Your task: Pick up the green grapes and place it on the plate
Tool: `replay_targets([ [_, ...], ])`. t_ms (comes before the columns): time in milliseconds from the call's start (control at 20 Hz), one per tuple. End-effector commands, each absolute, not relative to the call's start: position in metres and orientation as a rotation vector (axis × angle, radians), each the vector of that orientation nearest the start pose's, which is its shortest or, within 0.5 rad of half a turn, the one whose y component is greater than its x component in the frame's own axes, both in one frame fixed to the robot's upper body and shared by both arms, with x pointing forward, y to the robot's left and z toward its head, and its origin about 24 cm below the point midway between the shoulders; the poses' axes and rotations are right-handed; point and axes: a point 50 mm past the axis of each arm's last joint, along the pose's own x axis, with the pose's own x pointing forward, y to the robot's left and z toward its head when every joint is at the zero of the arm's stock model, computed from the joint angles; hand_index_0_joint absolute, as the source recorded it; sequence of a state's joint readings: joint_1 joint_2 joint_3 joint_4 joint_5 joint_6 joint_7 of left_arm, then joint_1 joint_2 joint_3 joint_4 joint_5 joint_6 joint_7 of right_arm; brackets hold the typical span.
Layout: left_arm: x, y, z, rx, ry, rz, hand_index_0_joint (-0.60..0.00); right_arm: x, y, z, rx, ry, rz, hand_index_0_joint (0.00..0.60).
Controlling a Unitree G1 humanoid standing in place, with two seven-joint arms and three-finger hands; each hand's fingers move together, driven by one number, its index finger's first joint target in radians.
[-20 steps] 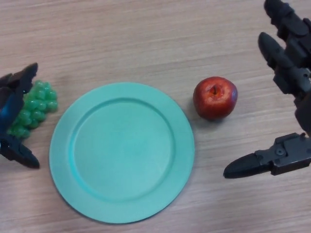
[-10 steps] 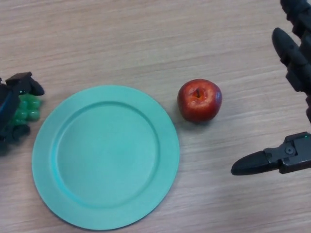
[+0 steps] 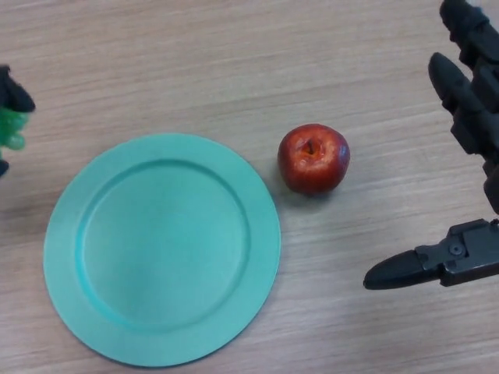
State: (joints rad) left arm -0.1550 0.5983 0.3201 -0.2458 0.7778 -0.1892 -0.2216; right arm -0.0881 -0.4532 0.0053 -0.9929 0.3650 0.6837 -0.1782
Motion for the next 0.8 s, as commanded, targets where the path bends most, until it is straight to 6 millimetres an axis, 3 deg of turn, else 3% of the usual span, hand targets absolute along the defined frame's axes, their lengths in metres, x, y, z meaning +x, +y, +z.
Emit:
replay_targets([
  [50, 0.226, 0.248, 0.227, 1.329, -0.474, 0.140, -0.600, 0.183, -0.152, 0.238, -0.173, -0.580, 0.161, 0.000],
  [100, 0.213, 0.230, 0.229, 1.192, -0.483, 0.091, -0.600, 0.183, -0.152, 0.238, -0.174, -0.582, 0.161, 0.000],
  [200, 0.201, 0.209, 0.223, 1.132, -0.437, -0.055, -0.600, 0.183, -0.151, 0.237, -0.176, -0.578, 0.163, 0.000],
  [350, 0.200, 0.199, 0.213, 1.205, -0.428, -0.112, -0.600, 0.183, -0.150, 0.238, -0.179, -0.579, 0.166, 0.000],
  [450, 0.200, 0.199, 0.211, 1.228, -0.428, -0.123, -0.400, 0.184, -0.150, 0.239, -0.182, -0.579, 0.166, 0.000],
  [500, 0.198, 0.200, 0.209, 1.237, -0.427, -0.126, -0.250, 0.184, -0.149, 0.239, -0.185, -0.579, 0.167, 0.000],
  [550, 0.198, 0.201, 0.209, 1.244, -0.425, -0.125, -0.150, 0.184, -0.149, 0.238, -0.188, -0.579, 0.168, 0.000],
  [600, 0.197, 0.202, 0.208, 1.238, -0.423, -0.112, -0.008, 0.184, -0.147, 0.238, -0.193, -0.577, 0.171, 0.000],
  [800, 0.196, 0.206, 0.217, 1.115, -0.467, -0.069, 0.000, 0.186, -0.145, 0.238, -0.201, -0.575, 0.174, 0.000],
])
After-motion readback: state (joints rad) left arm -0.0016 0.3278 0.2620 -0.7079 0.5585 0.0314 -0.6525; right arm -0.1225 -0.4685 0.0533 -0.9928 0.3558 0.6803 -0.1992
